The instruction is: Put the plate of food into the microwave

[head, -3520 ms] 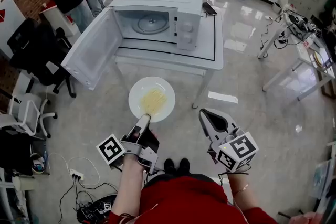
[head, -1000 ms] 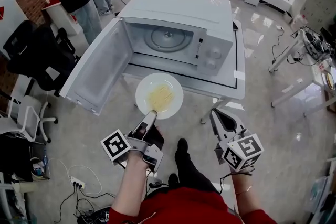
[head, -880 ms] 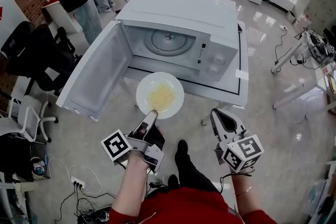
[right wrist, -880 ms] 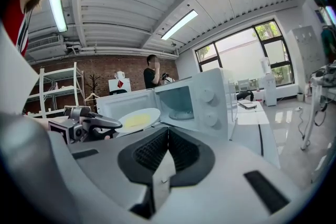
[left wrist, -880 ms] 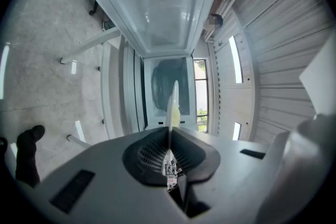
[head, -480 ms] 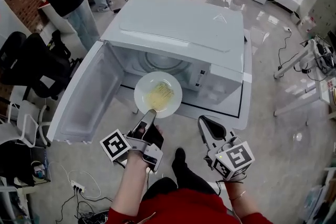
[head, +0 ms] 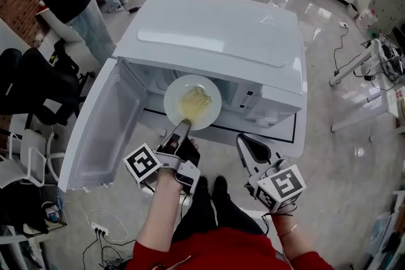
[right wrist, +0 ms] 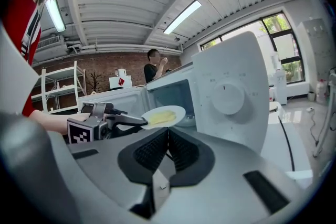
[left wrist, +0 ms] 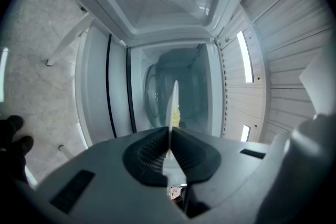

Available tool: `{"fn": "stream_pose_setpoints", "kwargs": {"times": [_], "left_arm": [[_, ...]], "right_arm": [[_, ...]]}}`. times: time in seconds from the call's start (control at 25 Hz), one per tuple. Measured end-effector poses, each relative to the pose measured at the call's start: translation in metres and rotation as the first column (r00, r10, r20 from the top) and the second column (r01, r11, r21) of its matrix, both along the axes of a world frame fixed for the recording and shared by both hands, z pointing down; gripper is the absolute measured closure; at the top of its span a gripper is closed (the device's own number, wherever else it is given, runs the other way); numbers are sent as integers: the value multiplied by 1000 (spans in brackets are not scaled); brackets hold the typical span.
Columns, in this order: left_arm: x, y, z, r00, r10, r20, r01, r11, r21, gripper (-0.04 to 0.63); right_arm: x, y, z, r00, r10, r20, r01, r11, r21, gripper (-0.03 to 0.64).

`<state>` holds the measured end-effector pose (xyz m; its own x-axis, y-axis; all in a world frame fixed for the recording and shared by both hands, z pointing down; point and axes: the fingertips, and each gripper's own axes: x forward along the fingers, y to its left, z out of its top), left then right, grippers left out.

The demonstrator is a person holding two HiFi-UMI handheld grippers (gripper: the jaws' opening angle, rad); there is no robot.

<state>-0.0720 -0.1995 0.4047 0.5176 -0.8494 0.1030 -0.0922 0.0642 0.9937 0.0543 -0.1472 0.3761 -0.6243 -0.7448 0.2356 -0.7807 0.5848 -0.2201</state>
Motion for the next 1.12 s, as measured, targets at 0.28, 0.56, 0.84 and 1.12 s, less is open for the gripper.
{"fn": "stream_pose_setpoints", "kwargs": {"times": [0.28, 0.56, 0.84, 1.12], "left_arm": [[-10, -31, 10, 999, 37, 8, -37, 999, -3, 575], [-13, -61, 20, 995, 61, 76, -60, 998, -11, 575], [-5, -71, 27, 994, 64, 84, -62, 998, -22, 575], [7, -76, 23, 997, 59, 46, -60, 998, 13, 575]], "right_arm": [[-13, -11, 9, 997, 73, -20, -73, 997, -14, 601], [-25, -23, 16, 995, 93, -33, -93, 996, -8, 601], [-31, -37, 18, 997, 62, -38, -61, 998, 31, 603], [-30, -39, 25, 998, 51, -45, -49, 998, 40, 603]]}}
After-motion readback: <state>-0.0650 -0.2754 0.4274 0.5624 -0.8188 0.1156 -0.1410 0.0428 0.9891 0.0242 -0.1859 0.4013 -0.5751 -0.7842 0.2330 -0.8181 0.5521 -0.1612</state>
